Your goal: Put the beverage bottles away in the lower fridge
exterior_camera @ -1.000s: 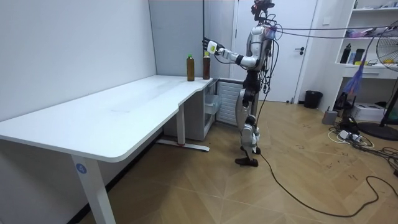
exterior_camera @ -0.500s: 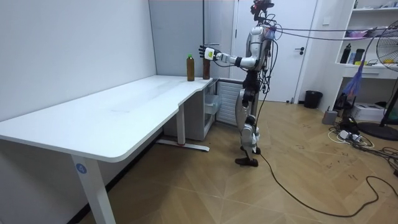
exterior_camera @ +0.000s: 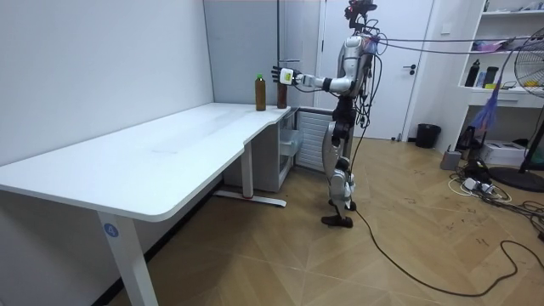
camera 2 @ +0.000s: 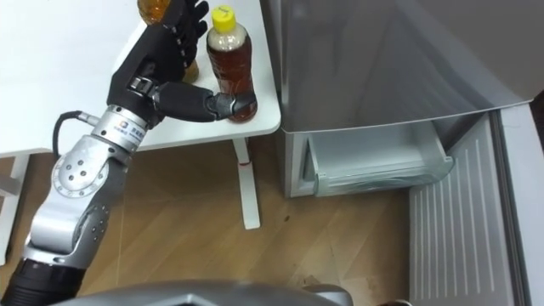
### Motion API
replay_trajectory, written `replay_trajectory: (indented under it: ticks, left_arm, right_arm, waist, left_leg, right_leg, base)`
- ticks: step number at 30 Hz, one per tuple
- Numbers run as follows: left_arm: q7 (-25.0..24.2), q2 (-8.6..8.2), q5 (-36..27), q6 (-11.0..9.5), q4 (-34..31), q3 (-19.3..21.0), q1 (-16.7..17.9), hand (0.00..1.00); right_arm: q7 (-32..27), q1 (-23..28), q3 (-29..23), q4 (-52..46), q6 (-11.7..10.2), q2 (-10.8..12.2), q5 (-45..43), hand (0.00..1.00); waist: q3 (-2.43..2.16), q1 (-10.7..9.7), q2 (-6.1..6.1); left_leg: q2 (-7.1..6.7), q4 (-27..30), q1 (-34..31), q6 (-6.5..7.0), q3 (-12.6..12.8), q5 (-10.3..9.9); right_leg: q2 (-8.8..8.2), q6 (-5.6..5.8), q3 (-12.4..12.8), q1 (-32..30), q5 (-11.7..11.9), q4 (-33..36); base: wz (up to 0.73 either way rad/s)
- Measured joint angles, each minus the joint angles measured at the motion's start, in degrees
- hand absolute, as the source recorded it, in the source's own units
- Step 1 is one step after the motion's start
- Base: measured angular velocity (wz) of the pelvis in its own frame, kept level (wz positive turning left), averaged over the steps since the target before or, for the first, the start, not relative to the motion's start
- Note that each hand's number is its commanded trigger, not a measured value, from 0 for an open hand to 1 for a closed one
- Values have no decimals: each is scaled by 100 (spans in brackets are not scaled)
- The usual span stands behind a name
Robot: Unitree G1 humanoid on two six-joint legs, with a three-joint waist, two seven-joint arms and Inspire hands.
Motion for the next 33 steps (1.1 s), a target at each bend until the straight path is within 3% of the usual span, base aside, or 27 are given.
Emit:
replay_trajectory:
  ticks: [8, 15, 21, 27, 33]
  left_arm:
    - [8, -2, 106, 21, 177, 0, 0, 0]
    - [3, -21, 94, 166, 290, 0, 0, 0]
    - [-29, -82, 70, 264, 296, 55, -4, 0]
    - [-5, -105, -50, 322, 822, 71, -576, 0]
    - [-5, -114, -368, 373, 855, 75, -933, 0]
  right_arm:
    - [44, -12, 1, -29, -7, 5, -15, 0]
    - [54, -32, -3, -203, 26, 6, -17, 0]
    - [169, -30, -7, -243, 122, 26, -15, 0]
    - [163, 10, -4, -252, 179, 41, -20, 0]
    - [271, 86, -9, -273, 327, 30, -73, 0]
  waist:
    - [16, 1, -28]
    - [32, -11, -57]
    - [17, -53, -10]
    - [31, -139, 61]
    - [-1, -197, 115]
  left_leg:
    - [-2, 42, 8, -8, 10, 8]
    - [2, 47, 2, -8, 9, 8]
    - [3, 79, 14, -8, 12, 8]
    - [10, 29, -15, -8, 11, 7]
    - [8, 12, 13, -12, 78, 12]
  right_leg:
    - [-1, 0, -1, -11, 0, -13]
    - [-1, 0, -6, -14, 0, -14]
    - [-2, -4, 4, 7, 3, -8]
    - [14, -18, 69, 12, 11, -6]
    - [20, -19, 155, 3, 12, -9]
  base:
    - [0]
    - [0]
    - [0]
    - [-1]
    - [-7]
